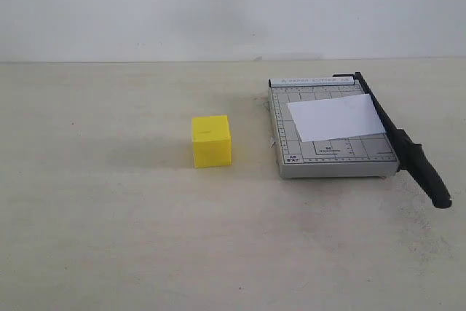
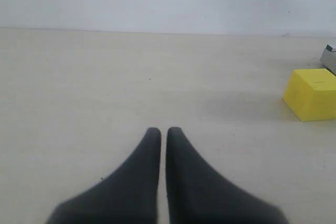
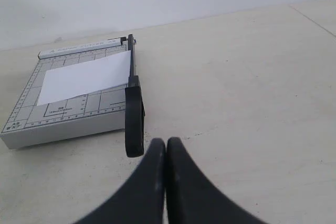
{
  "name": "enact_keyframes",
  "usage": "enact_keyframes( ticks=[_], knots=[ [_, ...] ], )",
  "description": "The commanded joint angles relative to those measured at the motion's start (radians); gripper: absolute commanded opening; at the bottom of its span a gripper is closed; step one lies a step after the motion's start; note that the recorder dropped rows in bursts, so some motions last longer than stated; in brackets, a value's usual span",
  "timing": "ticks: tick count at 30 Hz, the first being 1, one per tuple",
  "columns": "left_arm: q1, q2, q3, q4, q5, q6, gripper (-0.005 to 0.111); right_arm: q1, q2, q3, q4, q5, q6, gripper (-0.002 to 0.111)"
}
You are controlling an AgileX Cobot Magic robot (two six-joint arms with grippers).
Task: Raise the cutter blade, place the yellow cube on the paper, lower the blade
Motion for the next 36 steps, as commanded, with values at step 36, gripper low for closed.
enact_keyframes(
  ticks=[36],
  knots=[
    [-0.043, -0.003, -0.004, 0.0, -0.018, -0.007, 0.005, -0.005, 0.105, -0.063, 0.417, -0.284, -0.053, 0.0]
  ],
)
